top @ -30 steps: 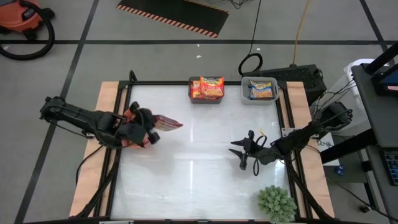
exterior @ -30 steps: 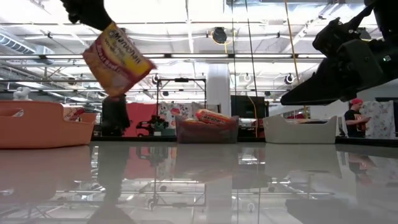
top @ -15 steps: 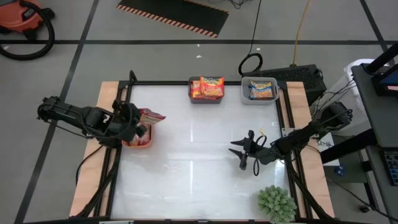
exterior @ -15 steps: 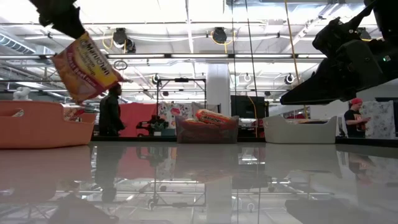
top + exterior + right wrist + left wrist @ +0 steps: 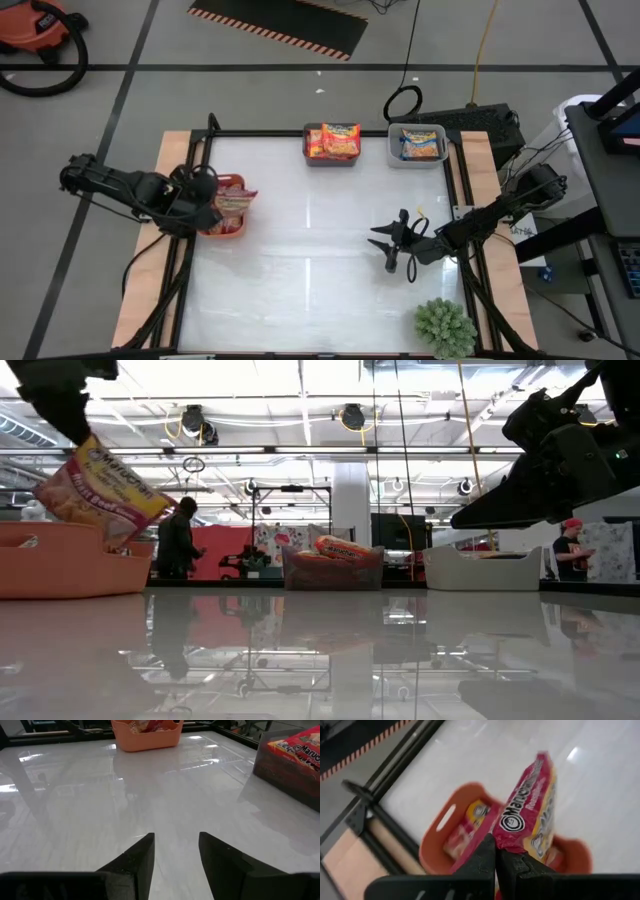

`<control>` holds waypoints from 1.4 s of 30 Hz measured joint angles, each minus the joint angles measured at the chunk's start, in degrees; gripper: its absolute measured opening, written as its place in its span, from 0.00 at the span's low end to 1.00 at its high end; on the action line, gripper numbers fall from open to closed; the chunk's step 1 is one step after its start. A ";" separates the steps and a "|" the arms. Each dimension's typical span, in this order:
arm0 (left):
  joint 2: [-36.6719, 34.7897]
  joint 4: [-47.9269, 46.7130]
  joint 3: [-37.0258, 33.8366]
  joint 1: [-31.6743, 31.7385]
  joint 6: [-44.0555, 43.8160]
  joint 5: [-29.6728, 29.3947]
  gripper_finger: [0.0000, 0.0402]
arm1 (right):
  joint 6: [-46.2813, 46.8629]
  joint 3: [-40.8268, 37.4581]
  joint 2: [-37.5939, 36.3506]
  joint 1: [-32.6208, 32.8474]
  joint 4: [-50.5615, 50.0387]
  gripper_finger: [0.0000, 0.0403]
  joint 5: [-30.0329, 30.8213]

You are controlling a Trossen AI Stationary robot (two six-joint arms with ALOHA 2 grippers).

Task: Sort Maruchan noodles
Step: Put the red noodle pack into the orange bin

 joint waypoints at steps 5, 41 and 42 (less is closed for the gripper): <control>-1.44 -6.03 0.00 -1.92 -4.55 1.73 0.00 | 0.13 0.00 -0.02 0.00 -0.07 0.36 -0.01; -5.54 -5.65 0.02 -3.14 -5.15 33.79 0.30 | 1.90 0.00 -0.02 0.02 -0.43 0.36 -0.03; -5.54 -5.67 0.02 -3.14 -4.28 35.74 0.30 | 1.90 0.00 -0.02 0.02 -0.43 0.36 -0.03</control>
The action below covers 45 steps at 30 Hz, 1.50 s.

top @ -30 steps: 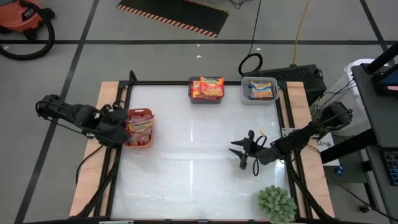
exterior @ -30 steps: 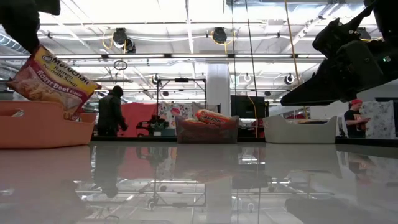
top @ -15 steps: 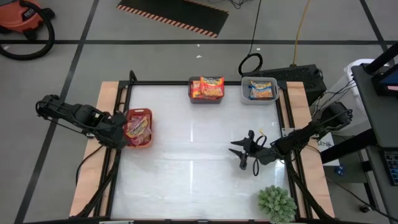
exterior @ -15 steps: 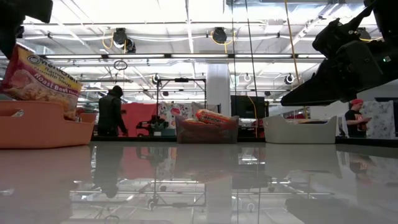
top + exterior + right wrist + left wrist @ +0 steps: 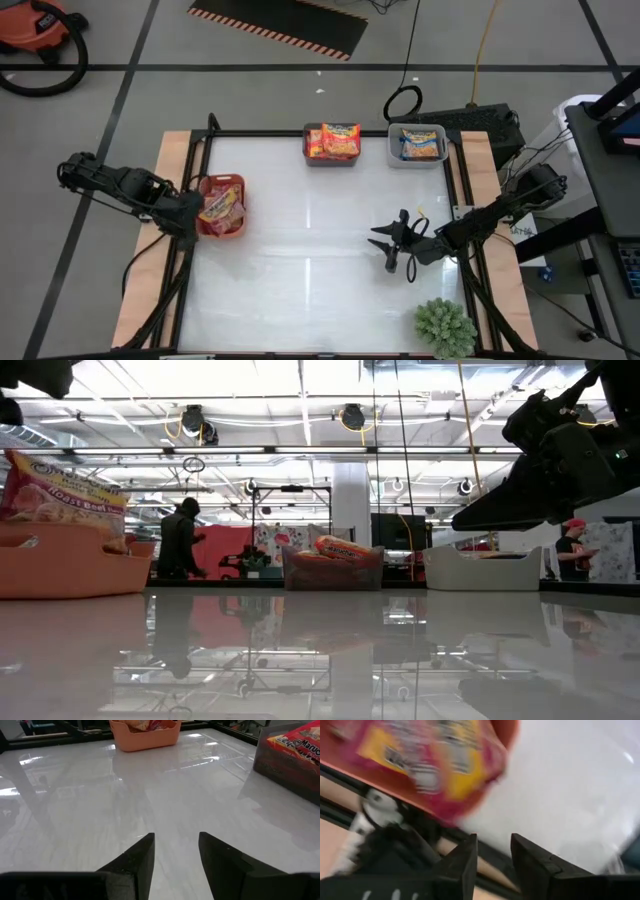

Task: Sort Maruchan noodles
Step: Put the red noodle pack into the orange bin

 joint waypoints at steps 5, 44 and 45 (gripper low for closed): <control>0.00 0.05 0.00 0.00 5.28 10.89 0.31 | -0.01 0.00 0.02 0.00 0.00 0.36 0.00; 7.54 3.58 6.08 3.63 24.01 -14.39 0.32 | -1.55 0.00 0.00 -3.06 1.09 0.36 -0.02; 8.19 5.08 5.49 4.17 25.23 -14.84 0.32 | -1.49 0.00 0.02 -3.06 1.09 0.36 -0.06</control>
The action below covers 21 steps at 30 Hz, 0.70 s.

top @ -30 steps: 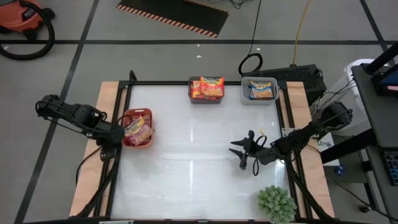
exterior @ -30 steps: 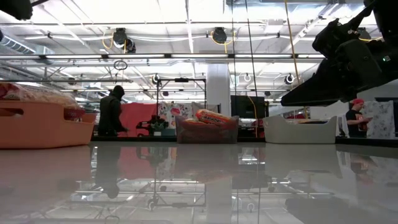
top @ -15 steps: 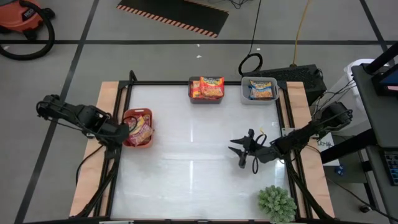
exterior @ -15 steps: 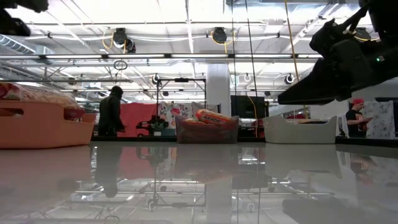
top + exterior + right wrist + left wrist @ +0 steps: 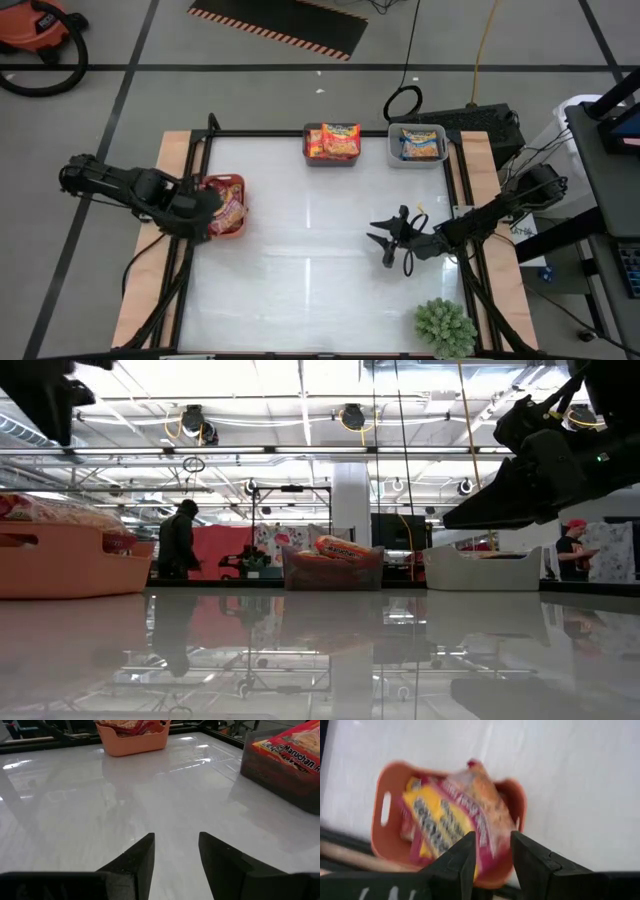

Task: Sort Maruchan noodles
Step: Put the red noodle pack into the orange bin

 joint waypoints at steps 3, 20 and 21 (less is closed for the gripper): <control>2.39 5.31 -2.07 1.58 3.21 -0.79 0.32 | 0.02 0.00 -0.02 0.00 -0.02 0.36 -0.02; 10.48 14.70 -12.84 14.96 9.46 -8.68 0.32 | 0.35 0.00 -0.02 0.04 -1.00 0.36 -1.12; 10.45 14.67 -13.31 15.61 9.45 -9.44 0.32 | 0.39 0.00 -0.02 0.04 -0.94 0.36 -1.60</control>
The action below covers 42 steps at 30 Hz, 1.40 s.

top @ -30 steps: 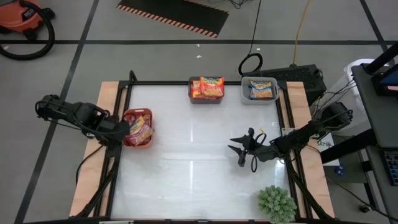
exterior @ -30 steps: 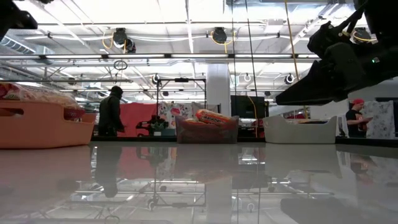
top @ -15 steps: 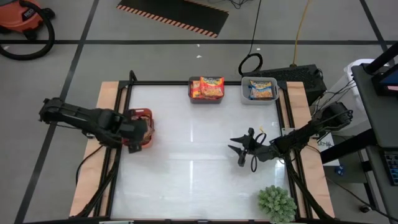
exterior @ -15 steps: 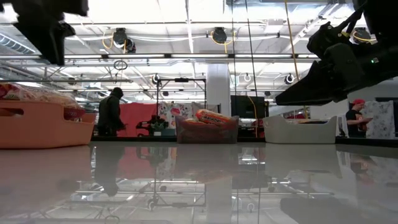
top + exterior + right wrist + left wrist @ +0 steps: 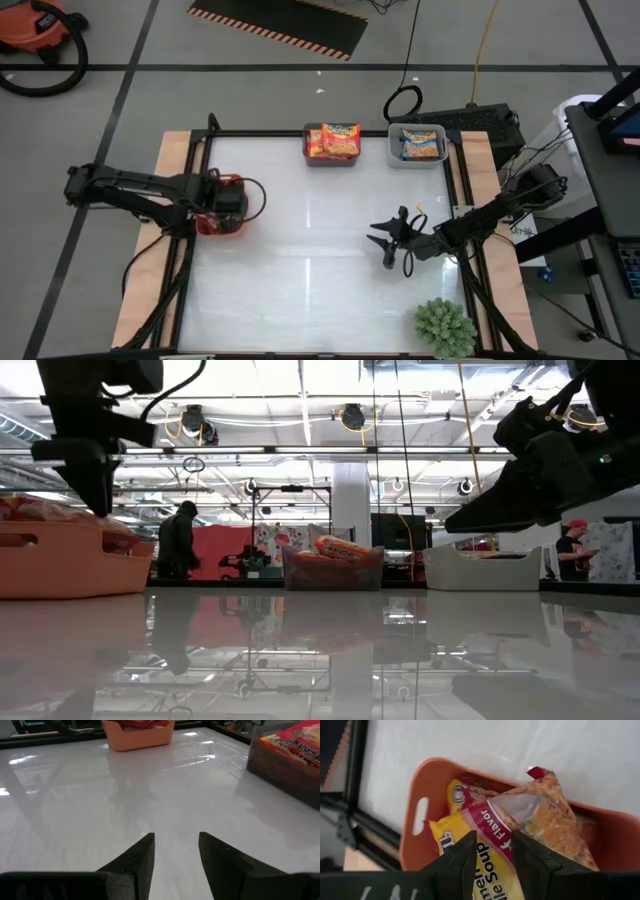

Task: Sort Maruchan noodles
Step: Put the red noodle pack into the orange bin, then return to Home Position

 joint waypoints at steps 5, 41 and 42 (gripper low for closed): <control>0.11 -0.39 0.03 3.29 -0.98 -1.38 0.32 | 0.48 0.00 0.01 0.02 -0.07 0.36 -0.08; -19.00 22.92 1.37 -6.43 15.97 -2.64 0.32 | -27.40 -0.02 -3.09 -1.24 14.24 0.15 -0.07; -20.02 24.70 1.31 -6.80 17.27 -2.65 0.32 | -28.52 -0.02 -4.11 -1.83 14.21 0.12 -0.05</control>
